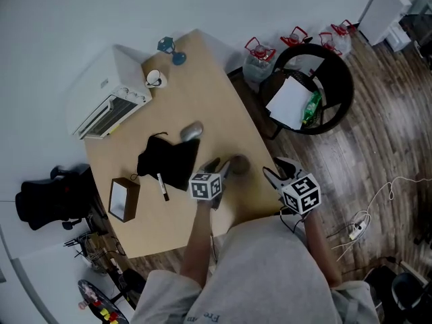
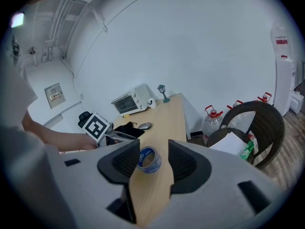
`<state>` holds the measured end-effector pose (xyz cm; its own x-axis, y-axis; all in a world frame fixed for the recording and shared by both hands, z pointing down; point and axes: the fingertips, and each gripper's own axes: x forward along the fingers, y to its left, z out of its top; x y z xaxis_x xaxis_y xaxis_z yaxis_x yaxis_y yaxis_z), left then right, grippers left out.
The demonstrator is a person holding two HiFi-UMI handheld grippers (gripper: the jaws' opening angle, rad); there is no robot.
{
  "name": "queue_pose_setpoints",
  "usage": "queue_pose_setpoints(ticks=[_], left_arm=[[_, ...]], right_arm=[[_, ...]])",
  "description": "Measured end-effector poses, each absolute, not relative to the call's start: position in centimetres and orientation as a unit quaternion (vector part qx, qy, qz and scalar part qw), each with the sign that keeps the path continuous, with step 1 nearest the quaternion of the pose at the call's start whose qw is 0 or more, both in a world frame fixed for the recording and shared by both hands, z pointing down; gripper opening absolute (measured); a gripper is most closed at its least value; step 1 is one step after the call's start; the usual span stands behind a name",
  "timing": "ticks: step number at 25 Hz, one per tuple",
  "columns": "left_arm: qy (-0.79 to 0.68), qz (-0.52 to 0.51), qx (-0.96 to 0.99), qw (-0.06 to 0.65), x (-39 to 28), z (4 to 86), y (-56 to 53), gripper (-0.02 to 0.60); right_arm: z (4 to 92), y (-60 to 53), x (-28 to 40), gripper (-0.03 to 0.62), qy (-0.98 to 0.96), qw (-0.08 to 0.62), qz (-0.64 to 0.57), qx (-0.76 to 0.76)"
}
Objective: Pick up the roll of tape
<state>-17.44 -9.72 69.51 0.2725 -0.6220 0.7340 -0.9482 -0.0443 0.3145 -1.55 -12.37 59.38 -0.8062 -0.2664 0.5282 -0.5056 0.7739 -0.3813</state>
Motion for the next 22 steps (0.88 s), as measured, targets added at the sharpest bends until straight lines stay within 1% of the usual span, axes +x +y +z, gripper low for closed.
queue_pose_setpoints(ticks=[5, 9, 14, 22], left_arm=[[-0.527, 0.267, 0.71, 0.384, -16.1, 70.9, -10.8, 0.163], [-0.491, 0.337, 0.721, 0.353, -15.2, 72.0, -11.3, 0.163], [-0.444, 0.396, 0.72, 0.356, -14.4, 73.7, -11.1, 0.163], [-0.43, 0.404, 0.713, 0.377, -14.0, 74.7, -11.0, 0.129]], right_arm=[[60.0, -12.1, -0.6, 0.19, -0.909, 0.231, 0.27, 0.22], [60.4, -12.1, 0.3, 0.19, -0.903, 0.23, 0.279, 0.231], [61.3, -12.3, 1.2, 0.189, -0.894, 0.226, 0.294, 0.252], [61.4, -12.7, 2.8, 0.189, -0.887, 0.217, 0.304, 0.272]])
